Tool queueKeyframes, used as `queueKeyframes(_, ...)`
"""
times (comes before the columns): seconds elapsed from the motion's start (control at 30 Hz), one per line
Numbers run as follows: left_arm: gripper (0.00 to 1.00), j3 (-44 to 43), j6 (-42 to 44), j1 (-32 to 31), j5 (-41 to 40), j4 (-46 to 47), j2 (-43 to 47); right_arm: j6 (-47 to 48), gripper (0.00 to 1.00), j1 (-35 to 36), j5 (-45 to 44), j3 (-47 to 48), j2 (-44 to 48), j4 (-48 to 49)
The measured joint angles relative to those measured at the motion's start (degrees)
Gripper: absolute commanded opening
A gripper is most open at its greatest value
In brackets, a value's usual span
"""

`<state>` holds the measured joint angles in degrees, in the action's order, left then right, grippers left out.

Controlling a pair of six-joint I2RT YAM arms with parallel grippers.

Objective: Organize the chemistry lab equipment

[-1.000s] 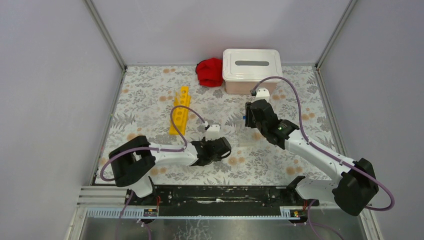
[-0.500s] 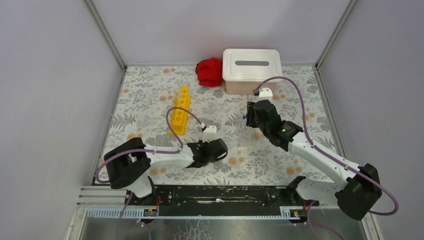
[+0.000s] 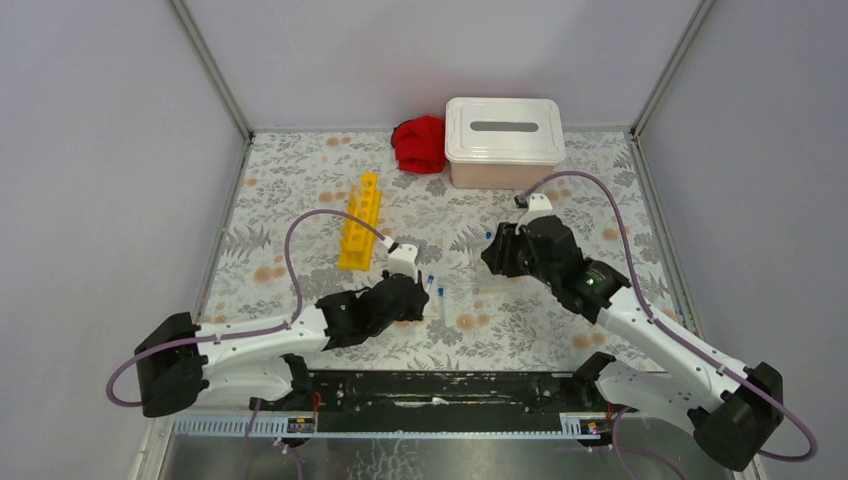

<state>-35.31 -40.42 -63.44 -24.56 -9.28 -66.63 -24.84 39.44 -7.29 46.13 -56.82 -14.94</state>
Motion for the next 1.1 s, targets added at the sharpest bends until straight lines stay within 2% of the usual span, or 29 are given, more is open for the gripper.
queueKeyframes(0.27,0.0,-0.1,10.3,-5.0,3.3,2.4,3.3,-7.4,0.47,0.1,13.4,-7.6,7.0,1.9)
queueKeyframes(0.43,0.0,-1.0,16.0,-8.3,4.6,2.4,3.4,-11.7,0.48,0.2,20.1,-11.5,8.1,5.0)
queueKeyframes(0.7,0.0,-2.7,22.2,-10.5,5.7,2.8,5.7,-16.1,0.49,0.2,26.8,-14.5,9.9,8.0)
queueKeyframes(1.1,0.0,-4.3,25.4,-11.1,6.2,2.8,5.9,-20.4,0.51,0.3,33.2,-17.2,10.2,13.9)
